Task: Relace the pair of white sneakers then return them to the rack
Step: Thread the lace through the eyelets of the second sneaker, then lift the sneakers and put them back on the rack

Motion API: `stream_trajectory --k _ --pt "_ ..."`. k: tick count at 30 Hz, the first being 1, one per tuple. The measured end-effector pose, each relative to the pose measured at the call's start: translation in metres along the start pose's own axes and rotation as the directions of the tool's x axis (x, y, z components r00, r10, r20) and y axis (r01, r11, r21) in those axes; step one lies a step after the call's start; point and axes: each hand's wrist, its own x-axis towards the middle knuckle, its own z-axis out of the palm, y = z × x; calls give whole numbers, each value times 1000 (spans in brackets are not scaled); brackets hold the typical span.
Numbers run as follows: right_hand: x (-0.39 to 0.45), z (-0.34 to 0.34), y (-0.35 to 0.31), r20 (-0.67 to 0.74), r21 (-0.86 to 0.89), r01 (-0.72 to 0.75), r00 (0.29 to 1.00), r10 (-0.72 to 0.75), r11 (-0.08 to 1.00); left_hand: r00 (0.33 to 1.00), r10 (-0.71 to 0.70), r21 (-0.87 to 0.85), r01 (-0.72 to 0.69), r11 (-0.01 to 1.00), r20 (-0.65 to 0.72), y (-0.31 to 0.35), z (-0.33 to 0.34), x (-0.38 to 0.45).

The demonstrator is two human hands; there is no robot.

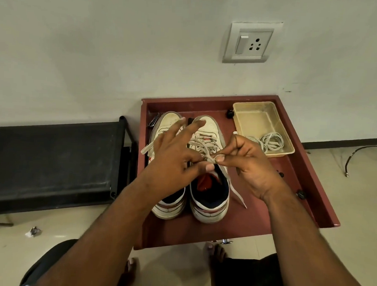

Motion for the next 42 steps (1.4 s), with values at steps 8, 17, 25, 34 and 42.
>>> stream_trajectory --k 8,17,25,34,42 --pt "-14 -24 2 -369 -180 -51 929 -19 982 959 -222 314 160 936 174 1 -19 -11" --pt "-6 -17 11 -622 -74 -53 783 -5 996 937 -287 324 214 922 199 -9 -23 -11" --pt "-5 -7 16 -611 166 -28 782 125 986 924 -350 361 277 890 153 -18 -23 -17" --pt "-95 25 36 -65 -751 -124 991 114 648 797 -596 183 575 797 95 13 6 -103" --pt "-81 47 57 -207 -705 -42 967 -149 708 803 -590 -200 567 799 -78 19 20 -104"
